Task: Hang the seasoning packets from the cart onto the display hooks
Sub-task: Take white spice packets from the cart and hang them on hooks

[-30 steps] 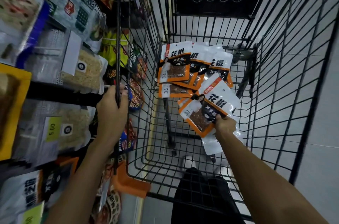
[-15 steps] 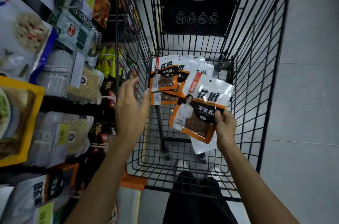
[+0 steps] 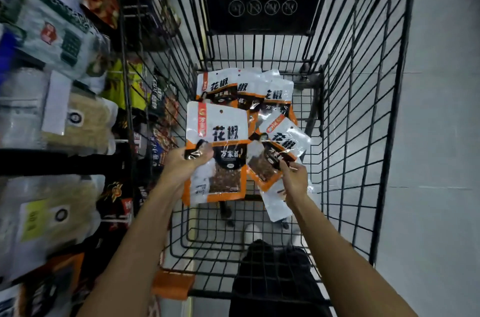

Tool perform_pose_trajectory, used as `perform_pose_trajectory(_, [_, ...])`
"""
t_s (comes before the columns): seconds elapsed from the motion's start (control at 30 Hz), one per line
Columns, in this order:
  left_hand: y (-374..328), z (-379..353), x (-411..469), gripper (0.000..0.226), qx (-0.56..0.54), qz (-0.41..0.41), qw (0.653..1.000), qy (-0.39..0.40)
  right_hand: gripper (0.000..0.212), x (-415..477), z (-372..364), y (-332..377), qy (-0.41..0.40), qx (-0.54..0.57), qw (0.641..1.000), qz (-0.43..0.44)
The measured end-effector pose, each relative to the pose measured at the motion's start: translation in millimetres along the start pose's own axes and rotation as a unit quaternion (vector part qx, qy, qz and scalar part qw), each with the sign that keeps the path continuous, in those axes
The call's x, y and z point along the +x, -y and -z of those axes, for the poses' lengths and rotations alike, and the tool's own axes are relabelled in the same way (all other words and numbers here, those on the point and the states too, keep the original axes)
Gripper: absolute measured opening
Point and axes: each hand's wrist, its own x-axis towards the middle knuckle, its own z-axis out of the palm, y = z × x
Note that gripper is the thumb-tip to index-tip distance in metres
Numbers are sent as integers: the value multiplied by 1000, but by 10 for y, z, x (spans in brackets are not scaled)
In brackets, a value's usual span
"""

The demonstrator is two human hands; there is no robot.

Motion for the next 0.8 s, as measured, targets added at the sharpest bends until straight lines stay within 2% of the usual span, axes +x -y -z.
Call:
perform_pose_trajectory(0.07, [41,3,94,16,24,-7,999,-45,50,185,-12,-100,-23,-2,999,-46])
perform_pose_trajectory(0.13, [51,17,147,16,21,1,998,-56,56,315,-56,-102,-32,41,995,-83])
perform_pose_trajectory(0.27, [48,73,174,12,25,-16,999,-46,32,446,-197,44,-44,166,980,-96])
perform_pose_trajectory(0.33, [34,96,178,20,20,-21,999,-44,26,440,-275,124,-35,241,962,-122])
perform_pose_trajectory(0.43, [4,109,163,23,4,-21,998,-51,19,442,-350,206,-24,249,957,-144])
perform_pose_trajectory(0.57, [-59,127,118,24,-25,-1,999,-41,18,357,-355,257,2,239,965,-107])
perform_pose_trajectory(0.7, [-180,129,-43,54,-69,26,997,-21,32,150,-161,300,15,227,973,-43])
perform_pose_trajectory(0.8, [-272,122,-225,45,-86,-5,996,-28,31,-72,95,405,-2,216,976,-17])
